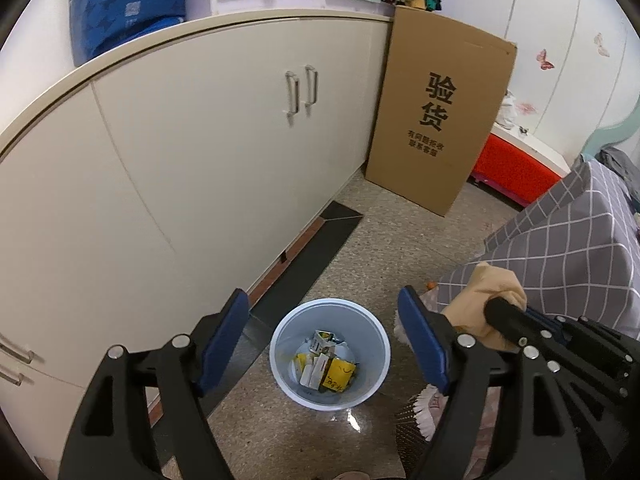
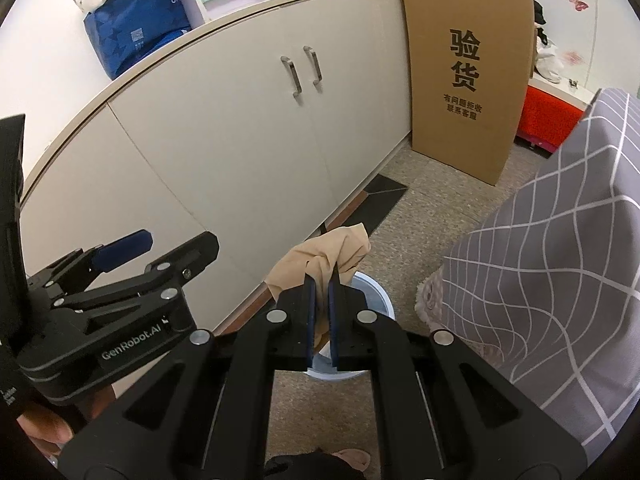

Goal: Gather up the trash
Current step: 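Carry both items over the wastebasket and open both tools to drop them, then move both open tools back toward the table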

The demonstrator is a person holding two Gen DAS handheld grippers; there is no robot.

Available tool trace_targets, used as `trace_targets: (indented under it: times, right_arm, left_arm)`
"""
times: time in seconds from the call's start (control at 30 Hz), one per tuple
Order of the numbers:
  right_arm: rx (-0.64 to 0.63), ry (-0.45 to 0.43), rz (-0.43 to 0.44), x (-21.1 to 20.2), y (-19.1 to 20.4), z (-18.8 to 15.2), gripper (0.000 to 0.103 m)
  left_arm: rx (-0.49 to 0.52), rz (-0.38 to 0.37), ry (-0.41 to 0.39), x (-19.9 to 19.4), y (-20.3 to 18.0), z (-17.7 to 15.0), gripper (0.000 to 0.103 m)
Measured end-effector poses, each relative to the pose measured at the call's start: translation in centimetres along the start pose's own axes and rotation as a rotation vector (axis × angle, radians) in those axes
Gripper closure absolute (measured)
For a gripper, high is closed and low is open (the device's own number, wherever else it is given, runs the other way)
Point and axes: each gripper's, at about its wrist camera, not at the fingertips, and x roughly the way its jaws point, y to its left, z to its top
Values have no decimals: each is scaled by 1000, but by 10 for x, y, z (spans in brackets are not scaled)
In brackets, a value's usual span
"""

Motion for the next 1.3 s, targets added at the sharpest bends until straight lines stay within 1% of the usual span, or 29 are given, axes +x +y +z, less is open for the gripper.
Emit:
trace_targets:
  times: [0.17,0.3,0.37,0.43,0.47,0.5,0.53,0.57,0.6,0.8,0.9,1.0,1.1,1.2,1.3]
  right_arm:
    - [-6,0,17,9,9,7,97]
    - [-1,-12,45,19,17,14,97]
    - [-7,-13,34,24,19,17,96]
    - [-10,-7,38,29,21,18,92]
    - [-8,-5,34,30,20,18,79]
    - [2,-2,37,31,19,18,55]
    - [13,-1,44,32,18,18,43]
    - [18,-8,42,32,16,18,40]
    - [11,-12,28,31,16,17,41]
    - [14,-12,9,19,12,12,40]
    - [22,-22,-4,7,9,12,40]
    - [23,-51,-5,-12,7,15,40]
    - [34,-94,21,-38,3,19,40]
    - [39,-156,36,-70,-3,24,40]
    - [48,-221,27,-103,-16,28,39]
  left_arm:
    - [-49,41,10,1,19,0,26]
    - [-125,85,10,0,43,0,25]
    - [-138,97,10,1,49,-1,24]
    - [-135,111,16,1,52,-2,24]
    - [-133,114,19,2,54,-3,24]
    - [-134,114,21,1,55,-4,24]
    - [-136,111,22,1,55,-4,24]
    - [-137,106,22,1,56,-4,24]
    - [-137,104,20,0,55,-4,24]
    - [-126,95,12,-6,48,-2,24]
    - [-119,84,0,-15,42,-1,24]
    - [-116,63,-23,-29,33,2,24]
    - [-110,35,-46,-42,23,6,24]
    - [-95,8,-85,-62,7,10,24]
    - [-62,-25,-128,-83,-17,15,22]
